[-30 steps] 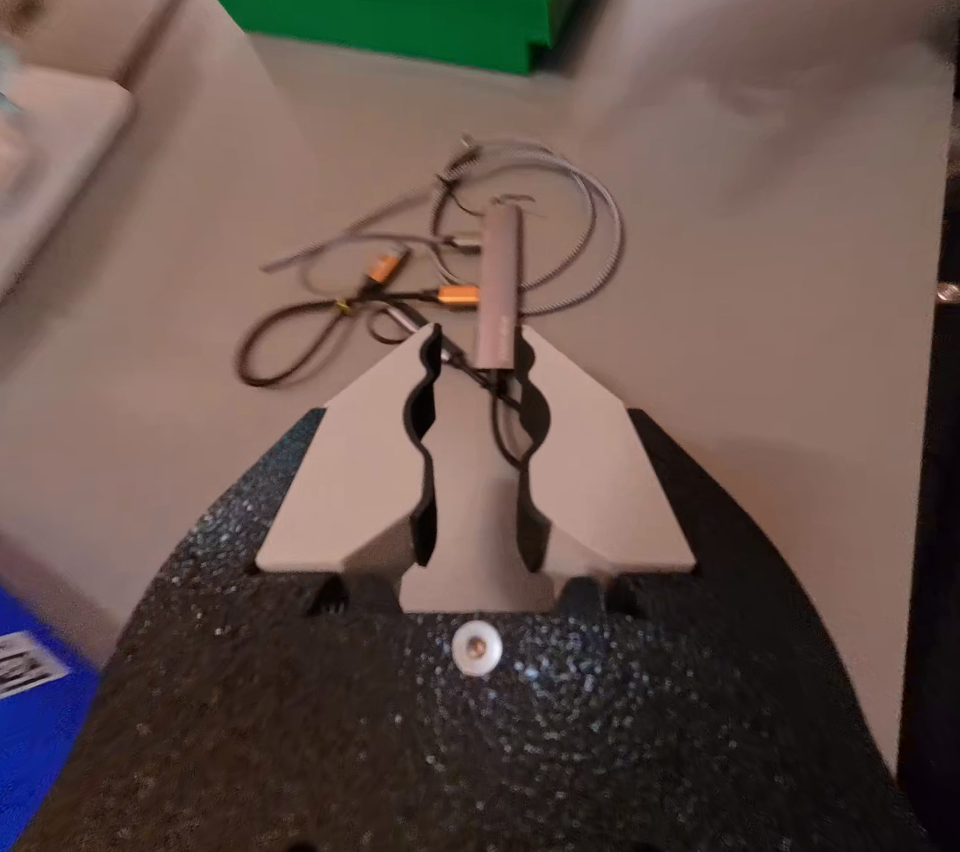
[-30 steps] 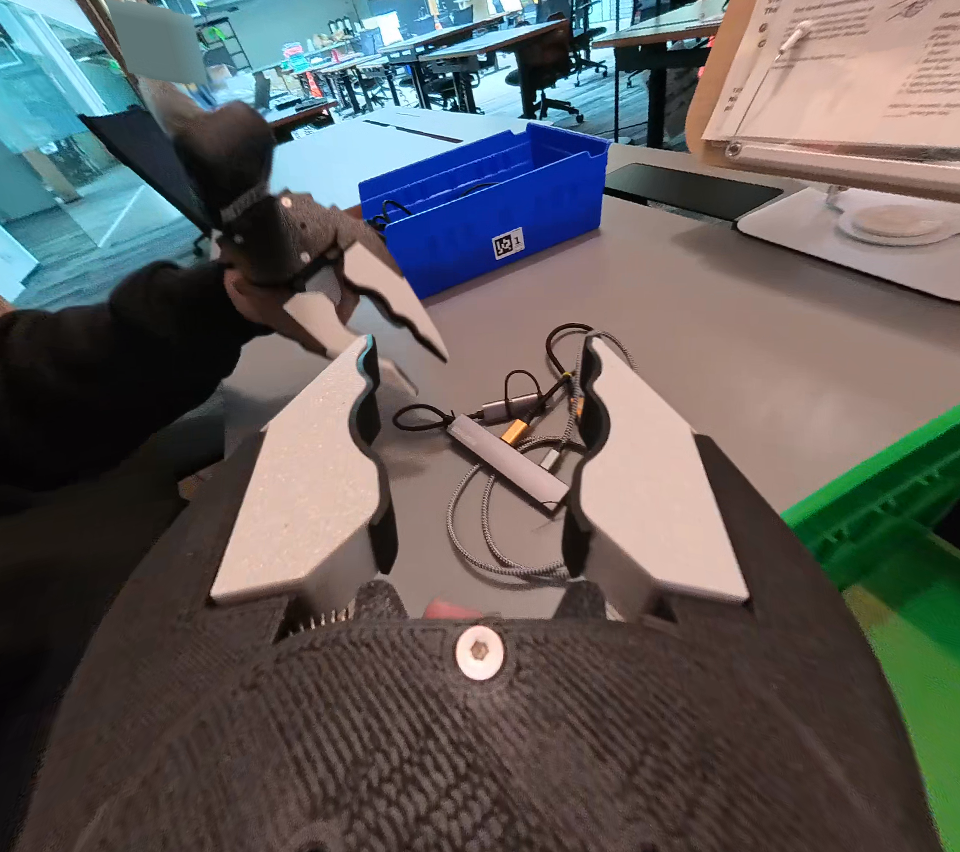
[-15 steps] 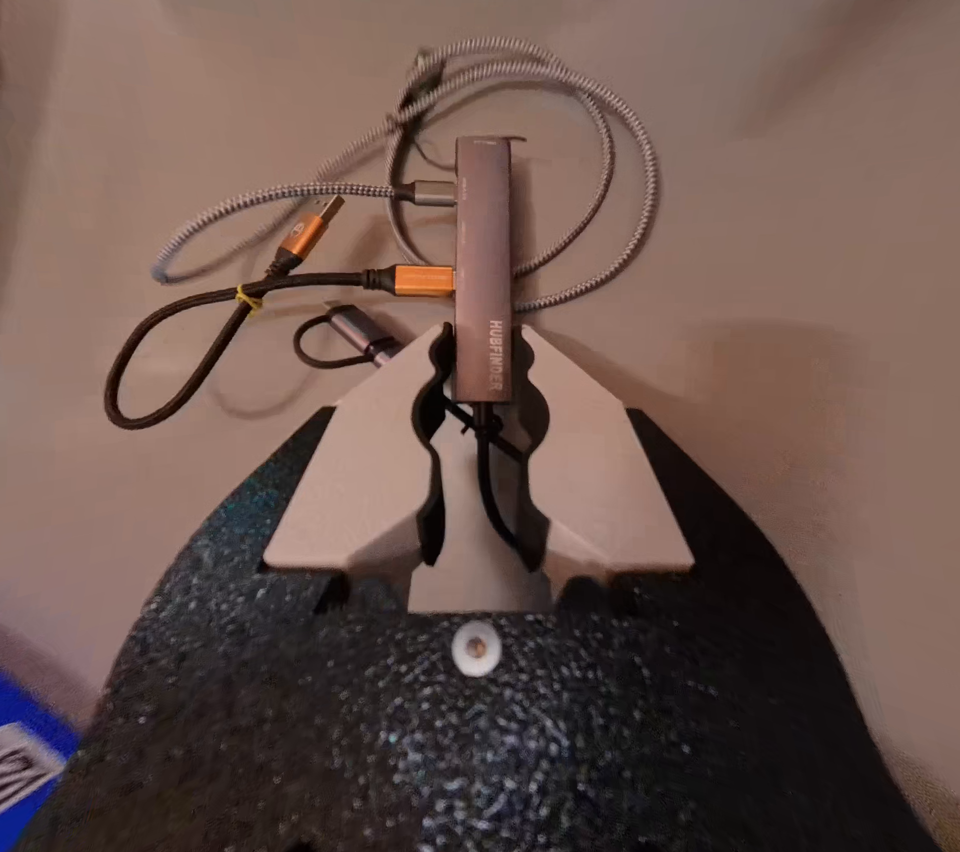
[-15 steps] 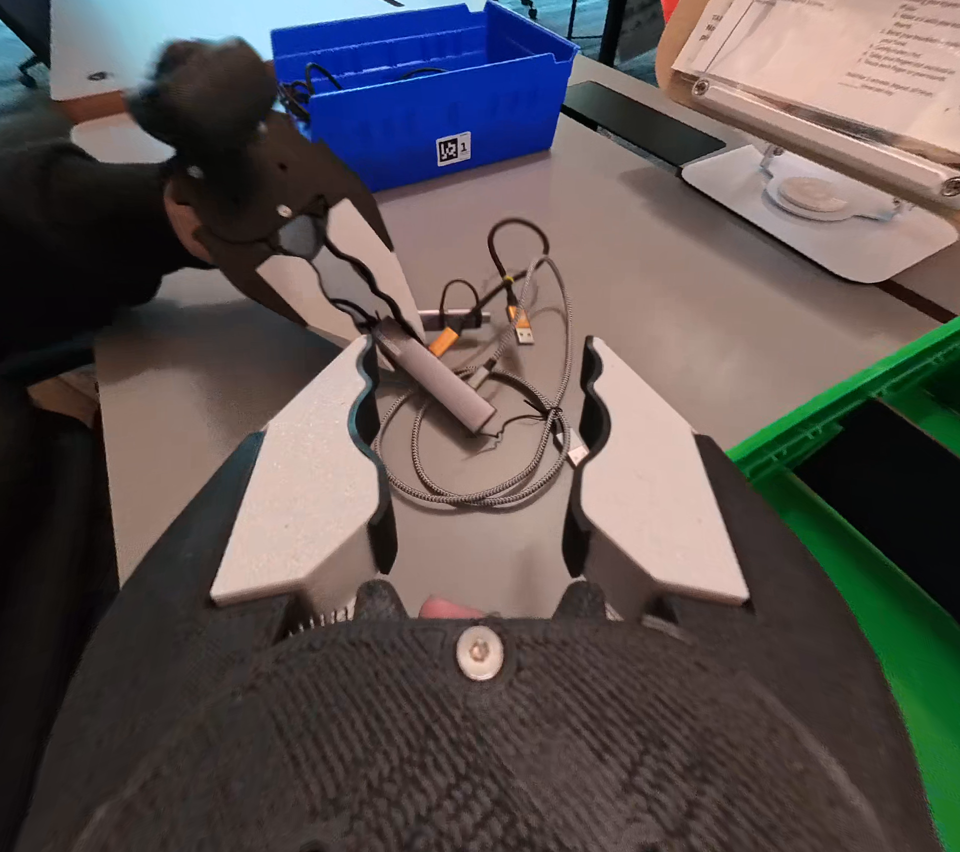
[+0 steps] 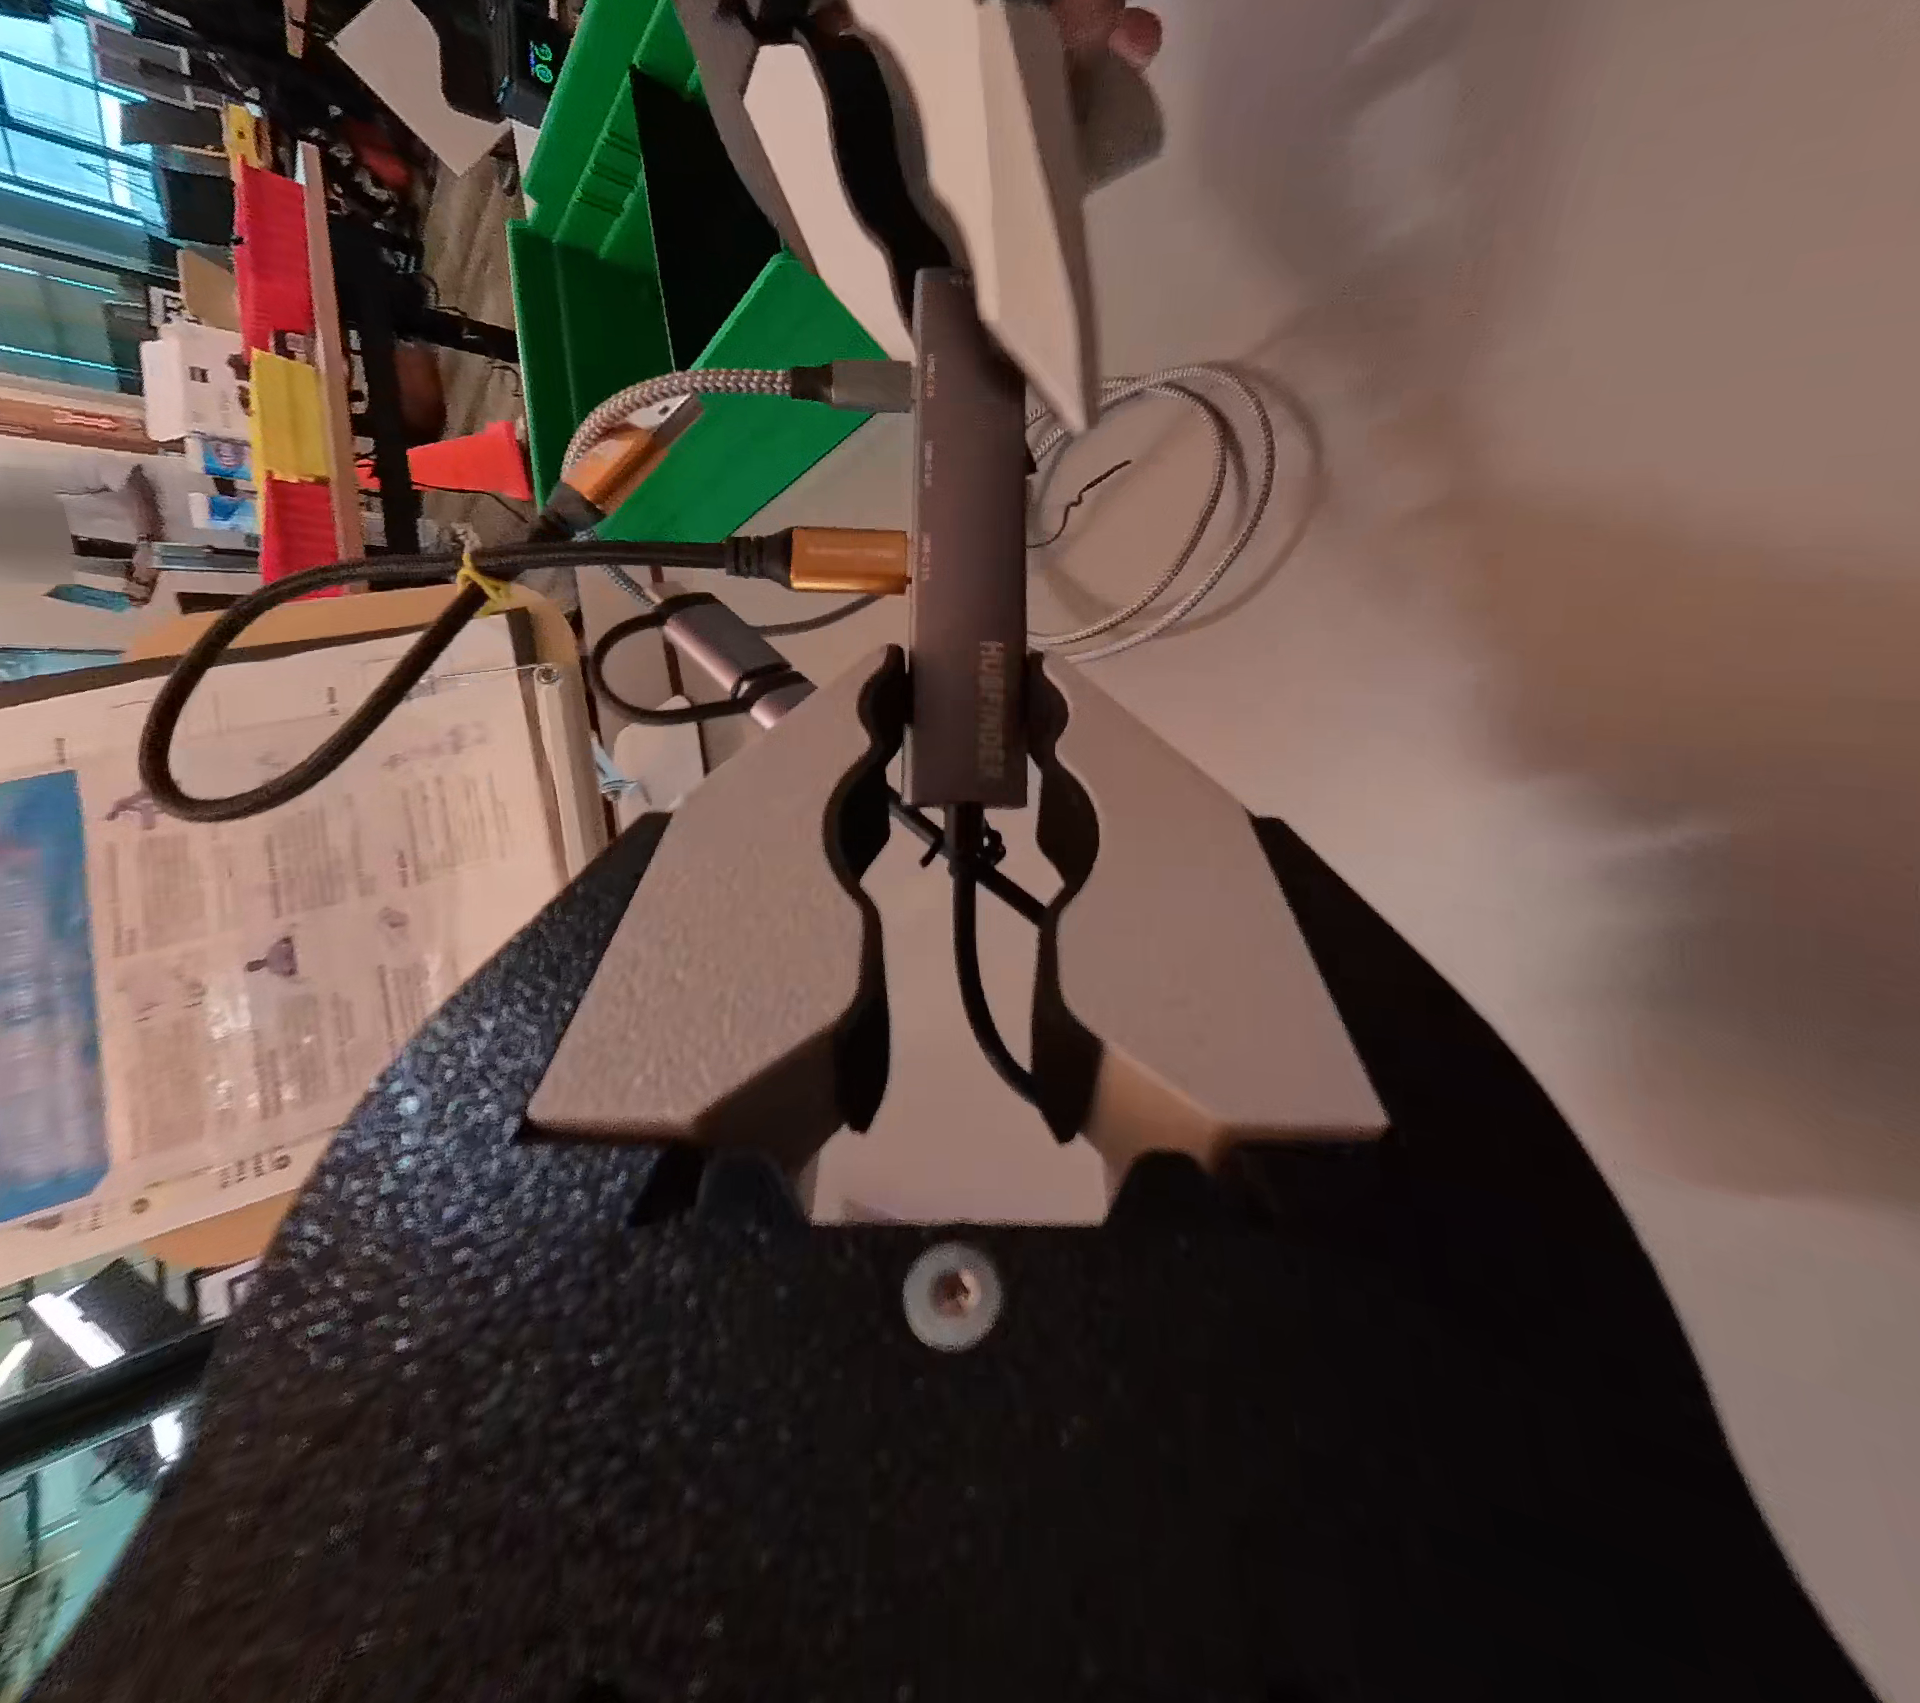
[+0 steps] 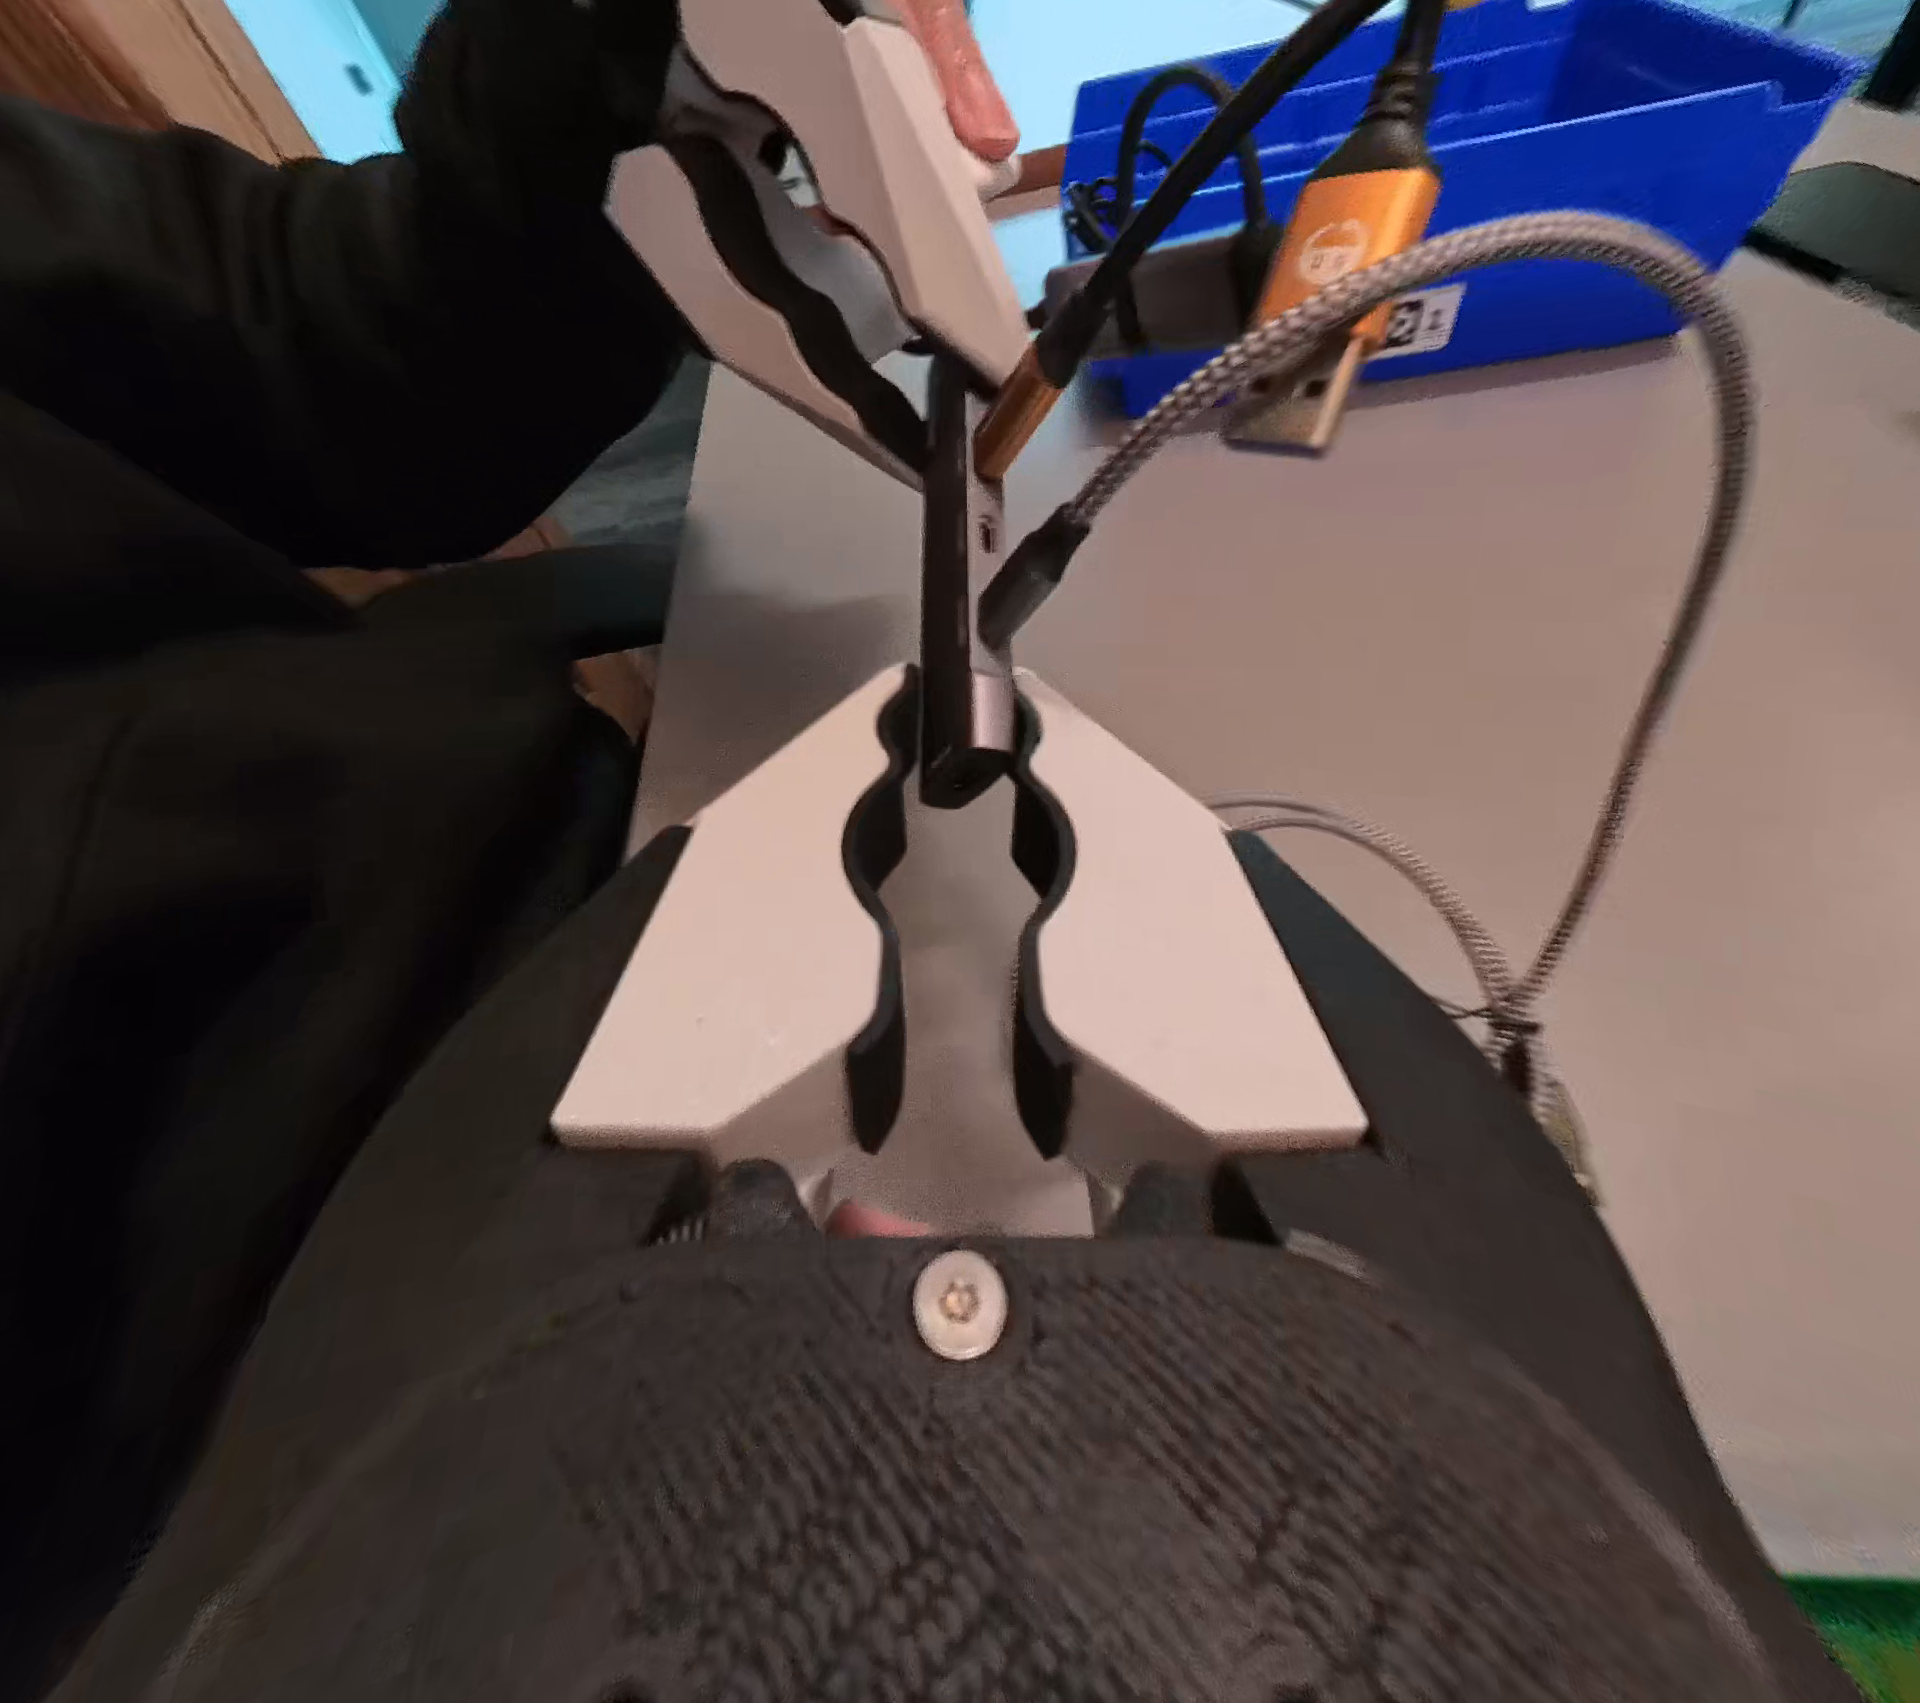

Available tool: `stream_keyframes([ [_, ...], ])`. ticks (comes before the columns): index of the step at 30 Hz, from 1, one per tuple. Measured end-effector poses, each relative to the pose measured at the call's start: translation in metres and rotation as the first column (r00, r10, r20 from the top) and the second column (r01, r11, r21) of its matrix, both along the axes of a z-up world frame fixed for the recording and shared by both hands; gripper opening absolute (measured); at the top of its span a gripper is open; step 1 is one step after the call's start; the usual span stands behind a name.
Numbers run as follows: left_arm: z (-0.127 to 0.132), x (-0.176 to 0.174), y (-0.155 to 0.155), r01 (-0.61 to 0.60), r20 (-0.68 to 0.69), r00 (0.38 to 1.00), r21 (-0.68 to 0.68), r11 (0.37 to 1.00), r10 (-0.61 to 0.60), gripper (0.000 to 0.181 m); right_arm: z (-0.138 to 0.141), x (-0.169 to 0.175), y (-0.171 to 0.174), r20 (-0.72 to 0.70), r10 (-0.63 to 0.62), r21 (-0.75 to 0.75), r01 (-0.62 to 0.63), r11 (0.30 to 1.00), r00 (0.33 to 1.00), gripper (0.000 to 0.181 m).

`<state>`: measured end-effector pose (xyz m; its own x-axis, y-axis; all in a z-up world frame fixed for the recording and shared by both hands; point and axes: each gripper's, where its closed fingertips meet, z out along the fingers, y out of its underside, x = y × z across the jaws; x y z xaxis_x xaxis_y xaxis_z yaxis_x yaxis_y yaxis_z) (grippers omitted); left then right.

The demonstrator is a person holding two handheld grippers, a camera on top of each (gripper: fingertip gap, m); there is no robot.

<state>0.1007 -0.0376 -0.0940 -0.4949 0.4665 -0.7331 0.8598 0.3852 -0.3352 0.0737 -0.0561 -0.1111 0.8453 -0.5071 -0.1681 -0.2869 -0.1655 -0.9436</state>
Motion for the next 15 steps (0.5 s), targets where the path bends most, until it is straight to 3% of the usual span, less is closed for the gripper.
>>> stream_keyframes([
  [2,0.0,0.002,0.001,-0.012,0.038,0.999,-0.017,1.0,0.013,0.02,0.002,0.006,0.0,0.059,-0.02,-0.02,0.022,1.0,0.998,0.013],
  [4,-0.003,0.001,0.002,-0.007,0.039,0.999,-0.032,0.999,0.008,0.02,0.017,0.013,0.003,0.14,-0.076,0.041,0.071,0.997,0.987,0.035],
  [6,-0.007,0.0,0.003,-0.003,0.058,0.998,-0.044,0.999,0.005,0.02,0.02,0.006,0.01,0.149,-0.019,0.04,0.013,0.999,0.989,0.011],
  [10,-0.006,0.008,0.004,-0.038,0.127,0.991,-0.075,0.996,0.047,0.02,0.019,0.014,0.01,0.221,-0.063,0.001,0.064,0.998,0.973,0.013],
  [12,0.001,0.01,0.003,-0.051,0.131,0.989,-0.117,0.992,0.066,0.02,0.004,0.014,0.01,0.191,-0.049,-0.067,0.063,0.996,0.98,0.035],
  [13,0.004,0.01,0.003,-0.049,0.137,0.988,-0.125,0.991,0.067,0.02,0.001,0.016,0.01,0.205,-0.049,-0.088,0.068,0.994,0.978,0.035],
  [15,0.005,0.009,0.004,-0.042,0.137,0.989,-0.123,0.991,0.059,0.02,0.014,0.017,0.013,0.282,-0.06,-0.036,0.073,0.997,0.958,0.015],
])
